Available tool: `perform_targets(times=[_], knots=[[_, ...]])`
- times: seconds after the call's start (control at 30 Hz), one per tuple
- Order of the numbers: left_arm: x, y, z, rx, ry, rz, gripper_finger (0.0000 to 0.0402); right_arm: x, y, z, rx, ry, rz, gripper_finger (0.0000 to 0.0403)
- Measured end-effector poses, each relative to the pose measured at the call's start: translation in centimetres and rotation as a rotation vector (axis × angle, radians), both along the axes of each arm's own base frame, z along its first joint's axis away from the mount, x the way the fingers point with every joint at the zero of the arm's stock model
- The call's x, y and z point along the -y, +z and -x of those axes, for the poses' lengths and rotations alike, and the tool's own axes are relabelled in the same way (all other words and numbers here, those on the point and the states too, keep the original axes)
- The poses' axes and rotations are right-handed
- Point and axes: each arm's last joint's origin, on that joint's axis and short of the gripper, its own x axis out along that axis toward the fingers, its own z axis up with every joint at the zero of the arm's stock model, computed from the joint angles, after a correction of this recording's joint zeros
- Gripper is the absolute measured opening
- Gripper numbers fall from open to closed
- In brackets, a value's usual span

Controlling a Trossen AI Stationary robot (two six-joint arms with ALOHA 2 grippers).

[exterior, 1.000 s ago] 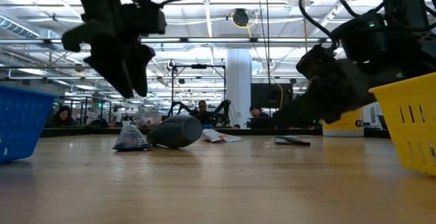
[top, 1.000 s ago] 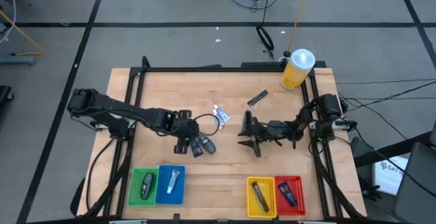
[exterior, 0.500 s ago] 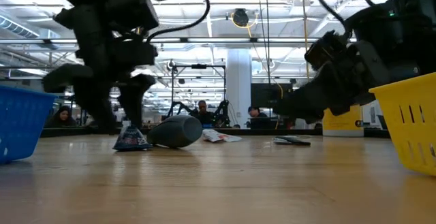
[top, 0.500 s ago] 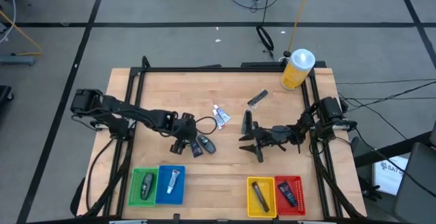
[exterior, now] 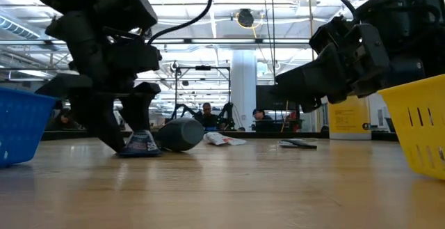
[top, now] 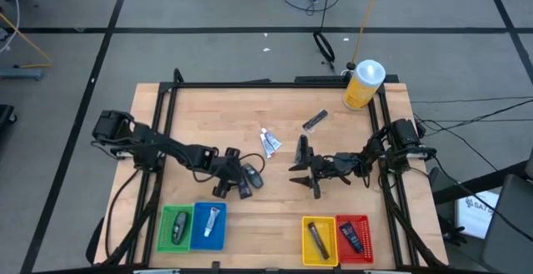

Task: Pick & Place Travel size toiletries
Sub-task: Put the blue shave cream into the orange bin

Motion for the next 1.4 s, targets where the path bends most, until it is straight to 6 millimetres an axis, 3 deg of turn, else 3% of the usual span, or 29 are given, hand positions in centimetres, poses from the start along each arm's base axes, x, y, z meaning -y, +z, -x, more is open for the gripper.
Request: perform_targets(times=[0.37,0.87,1.0,1.2,1.4], knots=[[3.8,0.3,-0.3,0.117,-0.083,0.055,0.0269,-0.1,0.3,-0.5,0.026,0.006,0.046,0.0171],[4.2,-1.5,-1.3,0.130,-0.066,0.065,0.0264,-0.1,0.6,-0.6,0.043,0.008,0.043,0.0171],[3.8,-1.2,-0.8,0.095,-0.055,0.039,0.0233,-0.2,1.4,-0.6,0.068,0.016,0.078,0.0171],[3.1,0.2,0.2,0.026,-0.005,0.028,0.0166,-1.0,3.0,-0.3,0.138,0.185,0.153,0.0171],[2.3,0.5,0.2,0.015,0.070,0.052,0.0110,-0.9,3.3,-1.3,0.044,0.158,0.263,0.0171]])
